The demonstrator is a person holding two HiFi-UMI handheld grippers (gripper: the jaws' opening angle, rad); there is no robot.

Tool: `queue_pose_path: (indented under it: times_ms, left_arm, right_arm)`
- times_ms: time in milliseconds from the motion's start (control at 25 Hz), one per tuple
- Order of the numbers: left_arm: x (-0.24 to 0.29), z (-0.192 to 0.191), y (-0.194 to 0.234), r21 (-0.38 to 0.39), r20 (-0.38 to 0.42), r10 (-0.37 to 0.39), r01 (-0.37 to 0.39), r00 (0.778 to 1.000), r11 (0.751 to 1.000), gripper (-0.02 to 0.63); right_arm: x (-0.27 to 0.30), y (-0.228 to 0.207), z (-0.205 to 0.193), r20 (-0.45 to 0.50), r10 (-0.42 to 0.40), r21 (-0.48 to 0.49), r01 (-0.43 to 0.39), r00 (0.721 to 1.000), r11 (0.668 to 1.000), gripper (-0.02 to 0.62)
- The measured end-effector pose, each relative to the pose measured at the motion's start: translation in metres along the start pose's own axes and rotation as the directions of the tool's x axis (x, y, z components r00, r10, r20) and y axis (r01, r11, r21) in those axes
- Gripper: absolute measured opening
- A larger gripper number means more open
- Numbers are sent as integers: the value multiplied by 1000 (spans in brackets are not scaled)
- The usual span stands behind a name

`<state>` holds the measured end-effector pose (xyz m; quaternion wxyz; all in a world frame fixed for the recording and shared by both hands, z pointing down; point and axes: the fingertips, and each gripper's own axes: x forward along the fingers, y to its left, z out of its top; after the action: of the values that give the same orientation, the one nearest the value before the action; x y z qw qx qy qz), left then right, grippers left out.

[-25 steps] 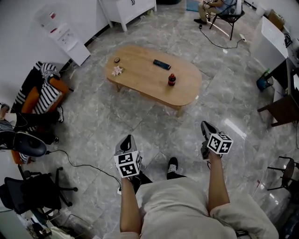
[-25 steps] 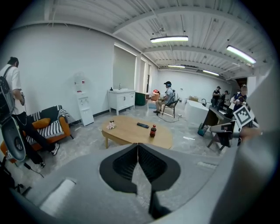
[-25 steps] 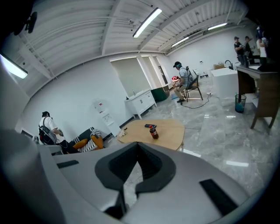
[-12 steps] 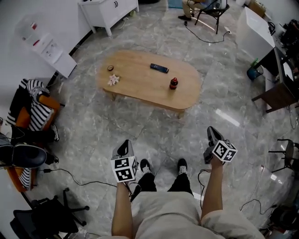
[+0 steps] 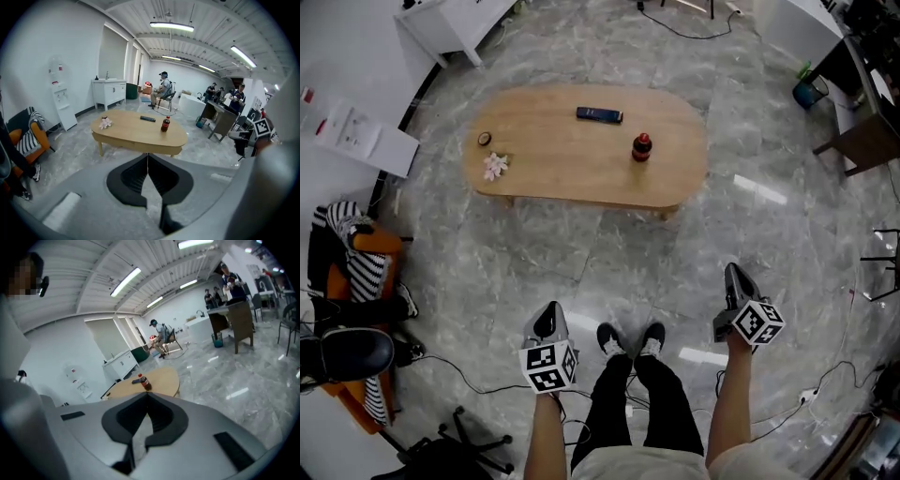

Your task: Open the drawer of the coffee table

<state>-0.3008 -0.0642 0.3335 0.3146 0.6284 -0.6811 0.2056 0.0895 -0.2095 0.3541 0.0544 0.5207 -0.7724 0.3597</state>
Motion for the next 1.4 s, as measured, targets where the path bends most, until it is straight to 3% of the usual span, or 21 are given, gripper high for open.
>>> queue_pose_path:
  times_ms: [200,400,680,880,1000,1040,1120,1240,1400]
  left_arm:
    - [84,-15,-21,52,92,-88,84,992,995,12]
    - [179,-42,-18,90,190,-86,69,978,993,12]
    - [270,-76,11,137,317,-74,32,946,990,12]
    - [311,-102,34,148,386,-47,-12,921,989,12]
    - [325,-113,38,192,408,-58,-23,911,981,12]
    - [328,-117,40,203,412,-65,-22,909,979,12]
    - [336,-125,39,223,423,-78,-21,903,974,12]
    - [352,-125,38,274,437,-74,-54,897,960,12]
    - [359,-100,23,330,475,-123,-47,872,943,12]
  right_arm:
    - [61,-26,4,205,36,-64,-23,978,998,15]
    - [138,-53,-19,265,132,-238,-68,955,969,15]
    - [211,-80,-71,323,250,-324,-142,913,935,15]
    - [252,-76,-93,303,385,-443,-229,872,867,15]
    - [262,-68,-116,291,513,-439,-364,807,822,15]
    - [265,-64,-129,270,540,-445,-394,797,804,15]
    - [269,-61,-147,217,542,-496,-387,812,777,15]
    - [275,-65,-156,130,495,-597,-331,859,731,15]
    - [289,-92,-162,135,379,-604,-228,915,764,15]
